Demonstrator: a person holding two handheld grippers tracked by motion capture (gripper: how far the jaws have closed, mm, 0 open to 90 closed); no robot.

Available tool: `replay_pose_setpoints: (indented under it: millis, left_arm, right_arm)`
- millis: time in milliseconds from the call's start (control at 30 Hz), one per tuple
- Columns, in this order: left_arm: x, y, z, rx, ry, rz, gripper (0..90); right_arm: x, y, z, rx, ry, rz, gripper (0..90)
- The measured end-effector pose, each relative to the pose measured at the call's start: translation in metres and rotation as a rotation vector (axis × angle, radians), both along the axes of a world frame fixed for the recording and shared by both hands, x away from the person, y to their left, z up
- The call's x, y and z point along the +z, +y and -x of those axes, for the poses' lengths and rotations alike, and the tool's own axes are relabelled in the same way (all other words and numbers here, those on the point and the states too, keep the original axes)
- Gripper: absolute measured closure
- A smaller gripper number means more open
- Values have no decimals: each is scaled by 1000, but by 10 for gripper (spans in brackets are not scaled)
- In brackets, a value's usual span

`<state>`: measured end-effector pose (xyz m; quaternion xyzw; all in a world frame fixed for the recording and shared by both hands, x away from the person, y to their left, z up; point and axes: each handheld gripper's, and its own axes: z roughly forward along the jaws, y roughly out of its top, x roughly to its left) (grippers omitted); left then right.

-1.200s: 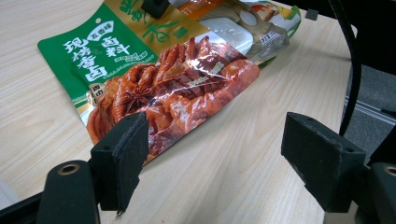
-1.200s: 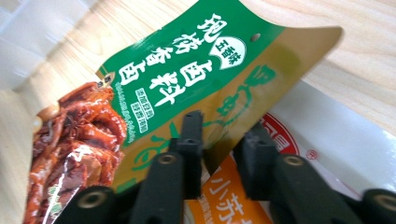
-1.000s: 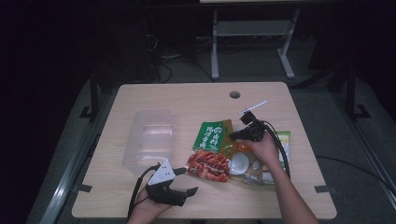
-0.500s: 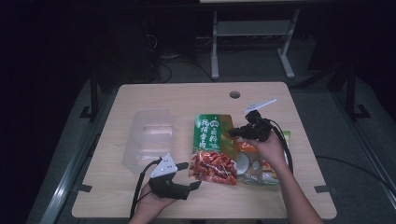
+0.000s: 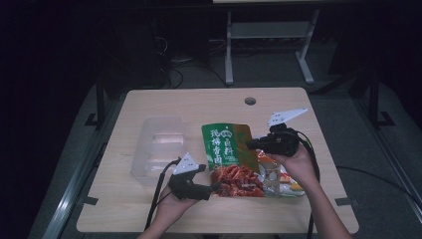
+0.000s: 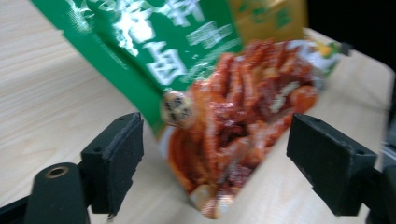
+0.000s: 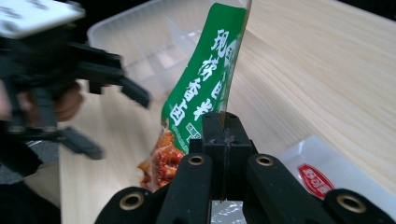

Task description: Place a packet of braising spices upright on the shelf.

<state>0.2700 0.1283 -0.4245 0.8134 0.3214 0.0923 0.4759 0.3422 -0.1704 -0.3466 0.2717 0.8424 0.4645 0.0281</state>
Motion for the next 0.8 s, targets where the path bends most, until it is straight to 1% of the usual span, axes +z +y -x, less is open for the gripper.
replay_pose_setpoints:
  millis: [33, 67, 100, 133, 167, 200, 233, 267, 333, 367, 433, 467, 500, 533, 567, 600, 633, 667, 700, 733, 800]
  left_arm:
    - [-1, -1, -1, 12, -5, -11, 180]
    - [-1, -3, -3, 19, 16, 3, 180]
    - [-2, -4, -5, 13, 30, 15, 180]
    - [-3, -6, -6, 20, 37, 19, 181]
    - [-4, -8, -8, 23, 38, 10, 181]
    - [-4, -9, -11, 14, 45, 3, 182]
    - [-6, -11, -13, 16, 66, 13, 187]
    - [-6, -11, -13, 16, 66, 13, 208]
    - [-8, -15, -20, 12, 98, 12, 222]
    - [-10, -16, -22, 15, 114, 20, 234]
    - [-12, -20, -28, 3, 153, 43, 311]
    - [-12, -20, -28, 3, 153, 43, 347]
    - [-13, -22, -32, -12, 165, 55, 423]
    - [-13, -22, -33, -20, 156, 58, 473]
    - [-13, -22, -33, -20, 156, 58, 525]
    - [-13, -22, -33, -23, 151, 64, 525]
    - [-12, -22, -34, -24, 149, 68, 581]
    - [-11, -22, -34, -38, 148, 87, 684]
    - [-11, -21, -34, -41, 149, 91, 733]
    - [-11, -21, -34, -43, 149, 93, 762]
    - [-11, -22, -31, -39, 130, 88, 814]
  right_arm:
    - [4, -2, 6, 20, -22, -11, 899]
    - [5, -2, 7, 25, -25, -14, 899]
    - [7, -4, 10, 36, -38, -14, 899]
    - [8, -5, 12, 41, -45, -16, 899]
    - [9, -6, 13, 48, -51, -17, 899]
    - [9, -7, 14, 53, -56, -21, 899]
    - [8, -8, 15, 55, -55, -25, 899]
    - [8, -8, 15, 55, -55, -25, 899]
    - [7, -11, 16, 57, -53, -35, 899]
    - [6, -12, 16, 61, -53, -34, 899]
    - [5, -13, 16, 66, -58, -39, 899]
    - [5, -13, 16, 66, -58, -39, 899]
    - [4, -13, 16, 65, -55, -47, 898]
    - [4, -13, 16, 63, -51, -47, 898]
    - [3, -13, 16, 63, -52, -42, 898]
    - [3, -13, 16, 63, -52, -42, 898]
    - [3, -13, 16, 61, -52, -36, 898]
    - [1, -14, 16, 52, -48, -35, 897]
    - [0, -15, 15, 51, -49, -35, 898]
    - [0, -16, 15, 44, -45, -37, 897]
    - [-1, -16, 15, 31, -43, -30, 896]
